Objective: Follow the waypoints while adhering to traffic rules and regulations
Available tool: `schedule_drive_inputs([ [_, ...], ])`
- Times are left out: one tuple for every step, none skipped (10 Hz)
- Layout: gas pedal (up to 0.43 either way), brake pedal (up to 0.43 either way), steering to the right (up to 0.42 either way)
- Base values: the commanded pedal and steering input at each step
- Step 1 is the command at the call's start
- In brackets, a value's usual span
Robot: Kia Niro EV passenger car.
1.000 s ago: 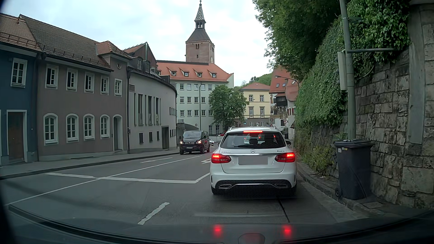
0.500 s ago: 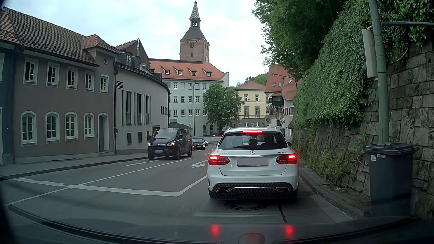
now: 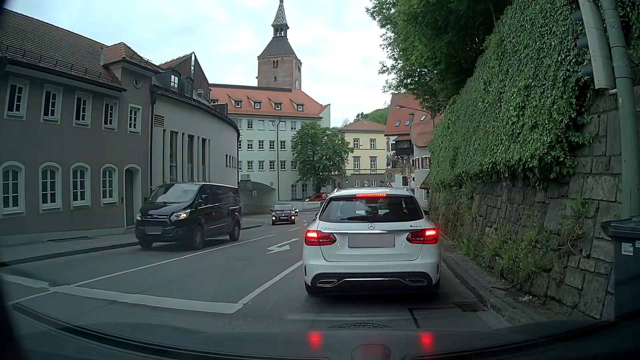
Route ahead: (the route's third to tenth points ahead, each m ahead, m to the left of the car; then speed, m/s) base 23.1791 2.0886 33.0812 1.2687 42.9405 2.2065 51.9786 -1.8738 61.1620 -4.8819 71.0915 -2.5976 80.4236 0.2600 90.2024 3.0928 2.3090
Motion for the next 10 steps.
schedule_drive_inputs([
  [0.000, 0.165, 0.058],
  [0.000, 0.146, 0.058],
  [0.000, 0.134, 0.058],
  [0.000, 0.134, 0.057],
  [0.000, 0.134, 0.057],
  [0.000, 0.134, 0.057],
  [0.000, 0.140, 0.056],
  [0.000, 0.146, 0.055],
  [0.000, 0.159, 0.053],
  [0.000, 0.159, 0.051],
])
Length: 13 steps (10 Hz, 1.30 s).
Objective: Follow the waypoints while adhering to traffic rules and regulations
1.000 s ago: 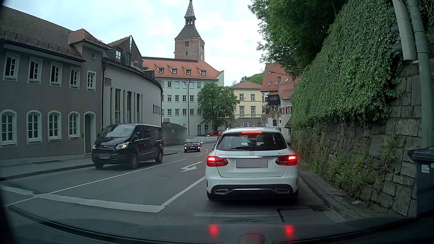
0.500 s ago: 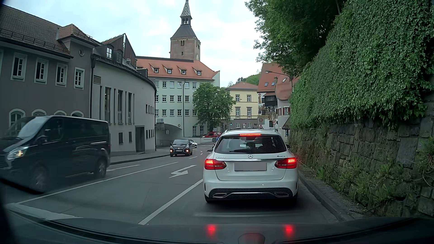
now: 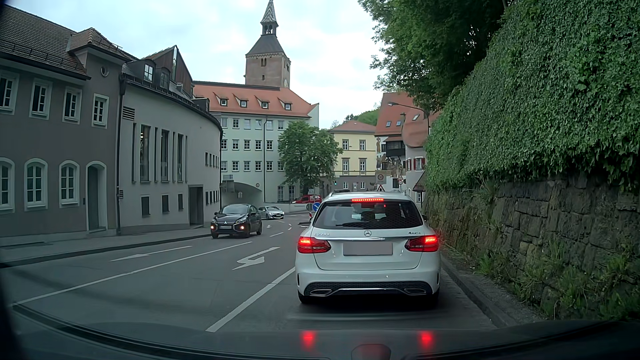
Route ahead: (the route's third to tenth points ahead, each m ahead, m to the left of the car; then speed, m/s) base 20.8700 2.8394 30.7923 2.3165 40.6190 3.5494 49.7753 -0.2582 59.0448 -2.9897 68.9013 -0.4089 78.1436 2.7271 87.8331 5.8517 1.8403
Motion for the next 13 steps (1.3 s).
schedule_drive_inputs([
  [0.000, 0.159, 0.050],
  [0.000, 0.171, 0.050],
  [0.000, 0.177, 0.050],
  [0.000, 0.189, 0.049],
  [0.000, 0.207, 0.049],
  [0.000, 0.213, 0.049],
  [0.000, 0.213, 0.048],
  [0.000, 0.213, 0.045],
  [0.000, 0.213, 0.044],
  [0.000, 0.213, 0.044],
  [0.000, 0.213, 0.044],
  [0.000, 0.213, 0.044],
  [0.000, 0.207, 0.045],
])
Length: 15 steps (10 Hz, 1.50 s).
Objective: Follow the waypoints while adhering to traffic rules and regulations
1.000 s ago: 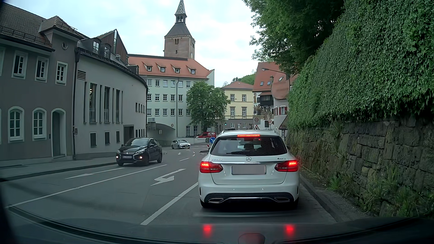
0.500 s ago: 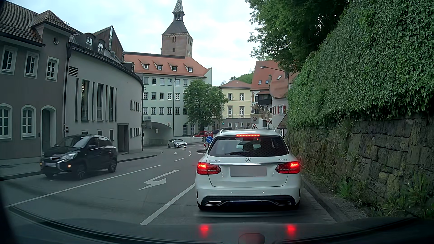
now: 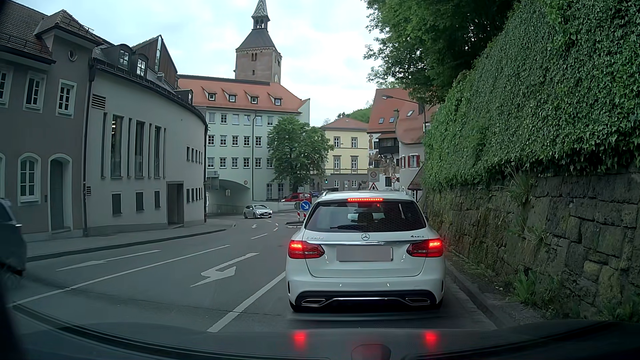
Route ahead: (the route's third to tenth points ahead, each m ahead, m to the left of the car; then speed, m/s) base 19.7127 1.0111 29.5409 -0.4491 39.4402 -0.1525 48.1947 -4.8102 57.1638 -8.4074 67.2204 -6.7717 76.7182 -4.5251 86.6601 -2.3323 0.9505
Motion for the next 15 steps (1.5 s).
schedule_drive_inputs([
  [0.000, 0.159, 0.044],
  [0.000, 0.146, 0.046],
  [0.000, 0.140, 0.051],
  [0.000, 0.128, 0.055],
  [0.000, 0.098, 0.056],
  [0.000, 0.079, 0.056],
  [0.000, 0.073, 0.056],
  [0.000, 0.073, 0.056],
  [0.000, 0.073, 0.056],
  [0.000, 0.073, 0.055],
  [0.000, 0.098, 0.055],
  [0.000, 0.128, 0.055],
  [0.000, 0.159, 0.053],
  [0.000, 0.177, 0.050],
  [0.000, 0.189, 0.047],
])
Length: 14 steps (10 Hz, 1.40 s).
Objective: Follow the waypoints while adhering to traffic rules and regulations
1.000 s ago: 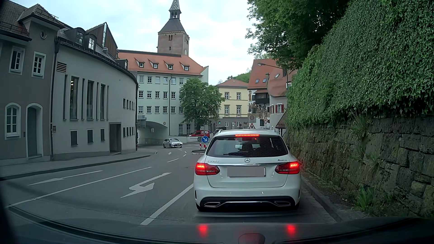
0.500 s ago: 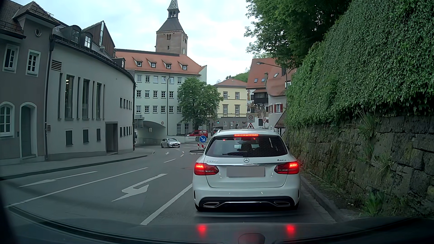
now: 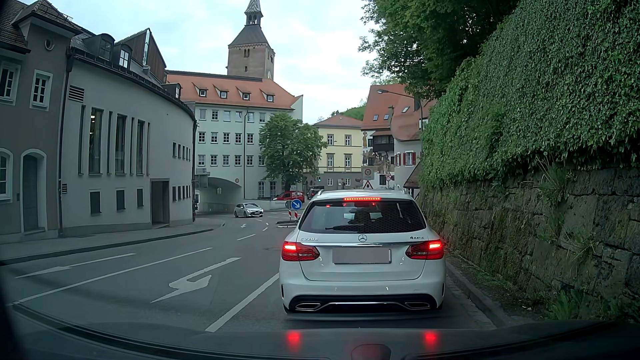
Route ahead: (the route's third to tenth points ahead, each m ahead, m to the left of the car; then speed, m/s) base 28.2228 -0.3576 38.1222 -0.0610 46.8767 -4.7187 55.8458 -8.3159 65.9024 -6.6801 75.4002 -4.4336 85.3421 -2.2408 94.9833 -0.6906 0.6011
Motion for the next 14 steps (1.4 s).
schedule_drive_inputs([
  [0.000, 0.189, 0.045],
  [0.000, 0.195, 0.045],
  [0.000, 0.201, 0.044],
  [0.000, 0.201, 0.044],
  [0.000, 0.201, 0.043],
  [0.000, 0.201, 0.043],
  [0.000, 0.201, 0.043],
  [0.000, 0.201, 0.043],
  [0.000, 0.201, 0.043],
  [0.000, 0.201, 0.043],
  [0.000, 0.201, 0.043],
  [0.000, 0.201, 0.043],
  [0.000, 0.201, 0.043],
  [0.000, 0.201, 0.043],
])
